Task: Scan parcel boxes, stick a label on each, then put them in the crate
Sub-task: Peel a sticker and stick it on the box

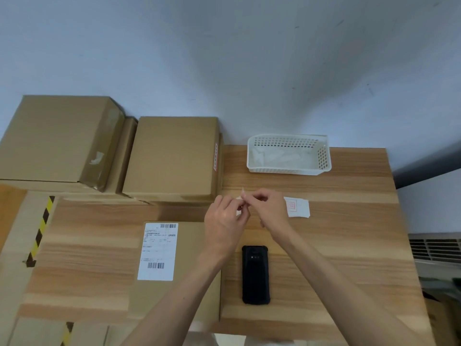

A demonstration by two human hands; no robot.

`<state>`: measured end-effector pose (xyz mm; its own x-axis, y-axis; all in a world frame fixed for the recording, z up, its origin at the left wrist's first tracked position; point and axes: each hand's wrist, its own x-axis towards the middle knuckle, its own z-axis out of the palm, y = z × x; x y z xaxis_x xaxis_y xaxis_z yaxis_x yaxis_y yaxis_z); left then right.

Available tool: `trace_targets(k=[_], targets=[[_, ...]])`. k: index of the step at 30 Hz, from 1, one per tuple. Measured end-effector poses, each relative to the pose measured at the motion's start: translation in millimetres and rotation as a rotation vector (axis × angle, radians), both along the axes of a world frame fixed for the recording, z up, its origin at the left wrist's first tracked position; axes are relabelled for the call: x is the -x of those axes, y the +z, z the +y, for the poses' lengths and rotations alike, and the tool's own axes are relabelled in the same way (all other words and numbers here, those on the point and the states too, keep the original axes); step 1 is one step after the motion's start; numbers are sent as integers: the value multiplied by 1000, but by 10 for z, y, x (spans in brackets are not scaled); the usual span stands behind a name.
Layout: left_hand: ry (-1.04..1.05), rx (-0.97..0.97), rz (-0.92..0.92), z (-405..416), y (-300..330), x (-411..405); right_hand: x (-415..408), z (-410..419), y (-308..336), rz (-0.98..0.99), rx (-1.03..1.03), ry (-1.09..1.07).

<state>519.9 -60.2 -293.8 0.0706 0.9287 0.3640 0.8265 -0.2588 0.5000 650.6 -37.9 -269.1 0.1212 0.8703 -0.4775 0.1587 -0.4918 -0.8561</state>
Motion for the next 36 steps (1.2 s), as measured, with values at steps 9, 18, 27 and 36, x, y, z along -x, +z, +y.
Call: trace_targets(k=[9,18,27,36], targets=[[38,158,-187,-333,67,593,464,-238,23,-119,-28,38],[405,708,-716,-705,-36,1753,1290,-854,80,-73,-96,-19],[364,829,-898,-1024,-74,2302,1851,-1479,91,-115,-85,-72],[343,869,-819,-1341,-211,2458,1933,-1793,-201,-287,-17,-94]])
